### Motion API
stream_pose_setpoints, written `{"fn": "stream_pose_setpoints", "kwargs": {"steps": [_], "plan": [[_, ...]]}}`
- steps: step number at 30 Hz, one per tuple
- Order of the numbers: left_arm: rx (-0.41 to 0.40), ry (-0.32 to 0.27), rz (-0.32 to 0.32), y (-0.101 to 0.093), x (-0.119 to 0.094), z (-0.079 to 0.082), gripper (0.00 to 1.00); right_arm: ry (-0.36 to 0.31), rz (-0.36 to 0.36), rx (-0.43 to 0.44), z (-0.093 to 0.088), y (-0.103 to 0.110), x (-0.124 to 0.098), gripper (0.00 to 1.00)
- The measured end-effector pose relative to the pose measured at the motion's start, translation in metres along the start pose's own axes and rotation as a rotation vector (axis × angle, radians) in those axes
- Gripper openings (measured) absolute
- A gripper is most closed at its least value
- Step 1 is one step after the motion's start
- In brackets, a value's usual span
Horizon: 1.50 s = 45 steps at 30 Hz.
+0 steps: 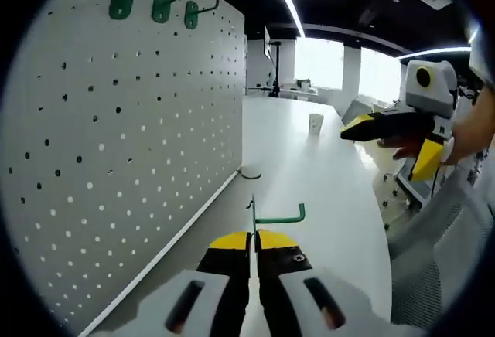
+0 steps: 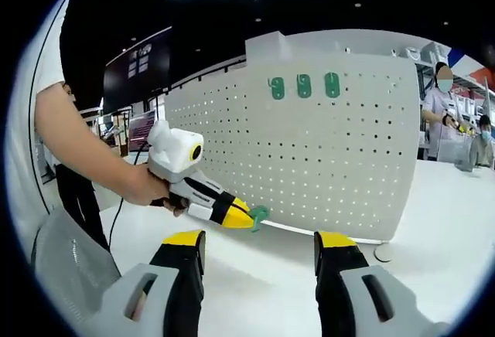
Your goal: Insert the hook assembly into the mounting plate slot until the hook locks in place.
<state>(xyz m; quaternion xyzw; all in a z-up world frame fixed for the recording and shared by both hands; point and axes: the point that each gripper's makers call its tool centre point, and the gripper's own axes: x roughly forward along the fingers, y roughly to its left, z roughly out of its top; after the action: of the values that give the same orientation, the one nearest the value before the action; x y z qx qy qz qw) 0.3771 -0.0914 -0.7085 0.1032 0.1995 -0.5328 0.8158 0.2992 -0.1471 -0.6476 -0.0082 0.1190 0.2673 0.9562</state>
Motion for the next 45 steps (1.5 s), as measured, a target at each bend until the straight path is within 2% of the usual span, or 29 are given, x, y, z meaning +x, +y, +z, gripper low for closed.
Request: {"fn": "stream_pose_setpoints", "kwargs": {"steps": [8, 14, 23, 30, 33, 35, 37, 39, 45], "plan": [[0.009, -0.115, 0.038, 0.003, -0.02, 0.028, 0.01, -0.028, 0.014, -0.009, 0.015, 0.005, 0.005, 0.55], [0.007, -0.182, 0.068, 0.004, -0.035, 0.042, 0.01, -0.045, 0.023, -0.012, 0.023, 0.008, 0.007, 0.55], [-0.041, -0.391, 0.106, 0.007, -0.063, 0.078, 0.01, -0.063, 0.028, -0.013, 0.031, 0.01, 0.009, 0.55], [-0.048, -0.409, 0.121, 0.006, -0.068, 0.081, 0.02, -0.063, 0.034, -0.022, 0.033, 0.013, 0.011, 0.55], [-0.05, -0.414, 0.124, 0.006, -0.068, 0.081, 0.02, -0.082, 0.044, -0.01, 0.037, 0.016, 0.012, 0.55], [-0.052, -0.418, 0.123, 0.005, -0.068, 0.082, 0.02, -0.11, 0.06, 0.05, 0.042, 0.02, 0.013, 0.55], [-0.052, -0.418, 0.123, 0.005, -0.067, 0.082, 0.02, -0.158, 0.068, 0.16, 0.049, 0.018, 0.012, 0.55], [-0.053, -0.418, 0.123, 0.003, -0.067, 0.082, 0.02, -0.176, 0.073, 0.212, 0.052, 0.017, 0.013, 0.55], [-0.055, -0.421, 0.127, 0.003, -0.068, 0.084, 0.02, -0.186, 0.076, 0.216, 0.055, 0.017, 0.015, 0.51]]}}
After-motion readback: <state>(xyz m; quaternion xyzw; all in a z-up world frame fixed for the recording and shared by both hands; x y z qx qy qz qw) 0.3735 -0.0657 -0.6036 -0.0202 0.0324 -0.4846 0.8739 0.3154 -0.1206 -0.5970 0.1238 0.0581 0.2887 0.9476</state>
